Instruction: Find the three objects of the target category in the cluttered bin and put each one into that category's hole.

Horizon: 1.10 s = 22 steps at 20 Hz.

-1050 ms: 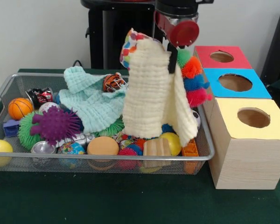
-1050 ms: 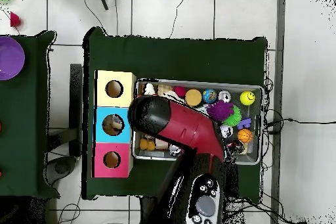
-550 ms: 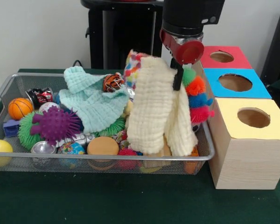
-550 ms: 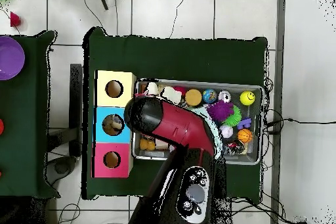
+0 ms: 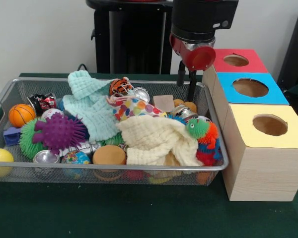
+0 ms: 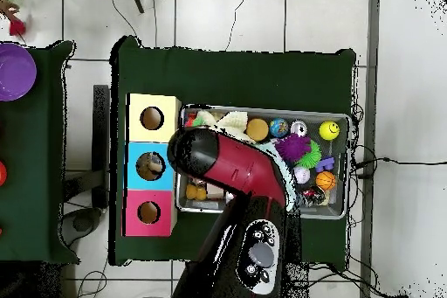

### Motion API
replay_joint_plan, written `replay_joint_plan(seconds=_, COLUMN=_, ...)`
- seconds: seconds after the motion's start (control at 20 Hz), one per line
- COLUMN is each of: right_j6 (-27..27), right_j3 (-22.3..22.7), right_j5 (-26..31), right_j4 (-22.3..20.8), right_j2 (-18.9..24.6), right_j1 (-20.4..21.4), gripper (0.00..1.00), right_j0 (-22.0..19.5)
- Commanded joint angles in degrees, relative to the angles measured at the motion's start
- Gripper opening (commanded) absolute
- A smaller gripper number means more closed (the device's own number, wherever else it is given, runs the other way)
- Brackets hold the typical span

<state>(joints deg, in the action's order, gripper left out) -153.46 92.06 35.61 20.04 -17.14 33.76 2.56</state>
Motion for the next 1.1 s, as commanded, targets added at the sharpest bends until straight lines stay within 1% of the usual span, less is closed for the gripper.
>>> replay_joint_plan(seconds=0.05, right_j6=-8.5, right_j3=3.1, right_j5=-1.1, right_j4=3.1, right_j2=3.3, right_j1=-0.2, gripper=1.00, right_j0=-3.1)
replay_joint_plan(seconds=0.1, right_j6=-7.2, right_j3=3.5, right_j5=-1.1, right_j4=2.3, right_j2=2.6, right_j1=0.5, gripper=1.00, right_j0=-3.8)
replay_joint_plan(seconds=0.3, right_j6=1.5, right_j3=6.8, right_j5=0.5, right_j4=-0.6, right_j2=2.8, right_j1=5.4, gripper=1.00, right_j0=-9.7)
replay_joint_plan(seconds=0.4, right_j6=4.9, right_j3=7.7, right_j5=1.7, right_j4=-2.2, right_j2=2.7, right_j1=7.2, gripper=1.00, right_j0=-12.0)
replay_joint_plan(seconds=0.5, right_j6=7.2, right_j3=8.7, right_j5=1.8, right_j4=-3.5, right_j2=2.9, right_j1=8.7, gripper=1.00, right_j0=-14.0)
replay_joint_plan(seconds=0.65, right_j6=9.5, right_j3=9.1, right_j5=1.4, right_j4=-5.8, right_j2=3.4, right_j1=9.9, gripper=1.00, right_j0=-16.7)
replay_joint_plan(seconds=0.8, right_j6=11.1, right_j3=10.8, right_j5=-0.7, right_j4=-7.8, right_j2=5.2, right_j1=10.2, gripper=1.00, right_j0=-19.5)
replay_joint_plan(seconds=0.95, right_j6=11.3, right_j3=13.1, right_j5=-4.0, right_j4=-10.4, right_j2=6.2, right_j1=10.3, gripper=1.00, right_j0=-21.7)
replay_joint_plan(seconds=1.1, right_j6=11.1, right_j3=15.6, right_j5=-8.6, right_j4=-13.1, right_j2=8.0, right_j1=9.6, gripper=1.00, right_j0=-24.4)
